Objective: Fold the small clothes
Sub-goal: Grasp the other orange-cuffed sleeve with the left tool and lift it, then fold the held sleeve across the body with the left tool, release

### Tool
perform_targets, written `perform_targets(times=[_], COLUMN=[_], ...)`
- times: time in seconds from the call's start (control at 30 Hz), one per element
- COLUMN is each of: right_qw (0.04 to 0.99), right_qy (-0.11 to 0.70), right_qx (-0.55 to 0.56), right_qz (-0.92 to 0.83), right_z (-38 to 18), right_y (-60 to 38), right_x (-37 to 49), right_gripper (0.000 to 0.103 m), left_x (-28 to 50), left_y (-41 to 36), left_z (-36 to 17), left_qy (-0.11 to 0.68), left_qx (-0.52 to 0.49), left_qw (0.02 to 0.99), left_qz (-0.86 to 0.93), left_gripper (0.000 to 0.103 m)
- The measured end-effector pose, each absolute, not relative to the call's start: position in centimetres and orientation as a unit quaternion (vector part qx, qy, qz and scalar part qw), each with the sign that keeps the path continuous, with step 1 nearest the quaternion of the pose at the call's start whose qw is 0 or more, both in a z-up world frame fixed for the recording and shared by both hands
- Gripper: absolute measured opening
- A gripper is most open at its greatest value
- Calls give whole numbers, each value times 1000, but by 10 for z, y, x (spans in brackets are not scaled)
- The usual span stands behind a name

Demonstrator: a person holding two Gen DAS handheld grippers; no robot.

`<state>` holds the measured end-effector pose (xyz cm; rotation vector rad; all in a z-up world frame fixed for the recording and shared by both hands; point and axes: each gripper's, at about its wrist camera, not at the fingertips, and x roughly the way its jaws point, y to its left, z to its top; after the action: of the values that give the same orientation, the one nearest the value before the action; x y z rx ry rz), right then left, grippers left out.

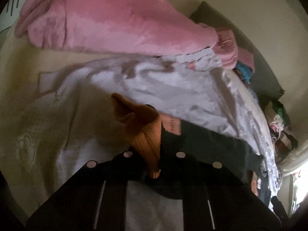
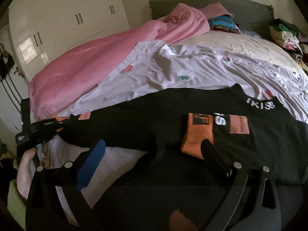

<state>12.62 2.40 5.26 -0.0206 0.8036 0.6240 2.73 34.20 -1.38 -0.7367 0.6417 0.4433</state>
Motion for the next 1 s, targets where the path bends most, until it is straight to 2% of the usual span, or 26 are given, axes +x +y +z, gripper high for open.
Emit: perform_targets(times=[0.67,1.0], right_qw=[891,900], right_qy=[369,357], right_qx=[79,112], right_qz=[251,224], right_z=[67,72], right_y=[-78,-136], right_x=[127,127], right_gripper=[99,99], left_x=[62,86], left_y=[222,154], left_z=[101,125], left_qy=[246,242], left_qx=[-259,-219], left_qw=[929,945], left_qz=[93,36], left_gripper=[3,3])
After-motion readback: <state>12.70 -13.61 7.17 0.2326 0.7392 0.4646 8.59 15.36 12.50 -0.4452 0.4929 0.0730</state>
